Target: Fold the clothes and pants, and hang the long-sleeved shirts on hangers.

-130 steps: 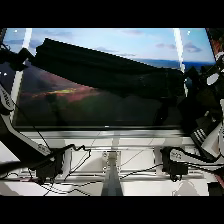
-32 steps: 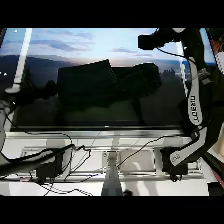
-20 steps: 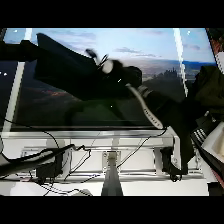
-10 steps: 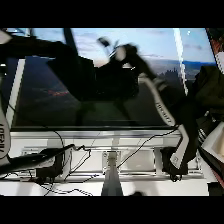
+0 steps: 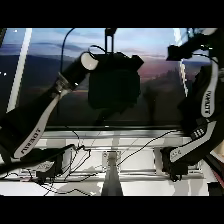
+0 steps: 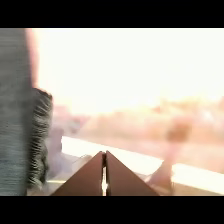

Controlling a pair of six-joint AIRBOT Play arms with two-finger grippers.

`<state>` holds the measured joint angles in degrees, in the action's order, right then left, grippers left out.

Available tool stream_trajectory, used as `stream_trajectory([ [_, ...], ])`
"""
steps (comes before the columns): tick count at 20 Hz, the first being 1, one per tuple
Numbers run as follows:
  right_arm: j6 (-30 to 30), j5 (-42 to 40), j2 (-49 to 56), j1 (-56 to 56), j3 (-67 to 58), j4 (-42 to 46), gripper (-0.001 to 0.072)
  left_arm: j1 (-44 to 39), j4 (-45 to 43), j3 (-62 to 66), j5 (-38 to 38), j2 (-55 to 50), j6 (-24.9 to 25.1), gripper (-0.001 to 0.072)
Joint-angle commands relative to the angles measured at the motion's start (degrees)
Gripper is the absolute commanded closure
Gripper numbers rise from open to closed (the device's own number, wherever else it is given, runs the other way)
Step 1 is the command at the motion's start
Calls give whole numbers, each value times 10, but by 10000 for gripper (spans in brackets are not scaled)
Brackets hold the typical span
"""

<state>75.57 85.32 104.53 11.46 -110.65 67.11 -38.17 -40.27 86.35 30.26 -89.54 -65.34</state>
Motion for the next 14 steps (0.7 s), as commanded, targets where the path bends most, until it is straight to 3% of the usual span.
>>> stream_trajectory([
  [1,-44,30,-3,89,77,-142,453,-26,-44,0,-56,-2,23,13],
  [2,-45,28,-3,98,116,-181,228,-16,-52,0,-56,1,23,13],
  [3,-46,24,-3,98,153,-205,133,-6,-52,0,-56,4,23,13],
  [7,-47,-72,-1,34,314,-240,83,22,-51,0,-54,5,23,14],
  [9,-60,-133,9,-25,365,-302,45,23,-51,0,-49,7,23,14],
  [10,-70,-147,18,-53,369,-336,8,23,-51,0,-45,8,23,14],
  [14,-68,-238,40,-156,347,-375,17,23,-52,0,-36,14,23,15],
])
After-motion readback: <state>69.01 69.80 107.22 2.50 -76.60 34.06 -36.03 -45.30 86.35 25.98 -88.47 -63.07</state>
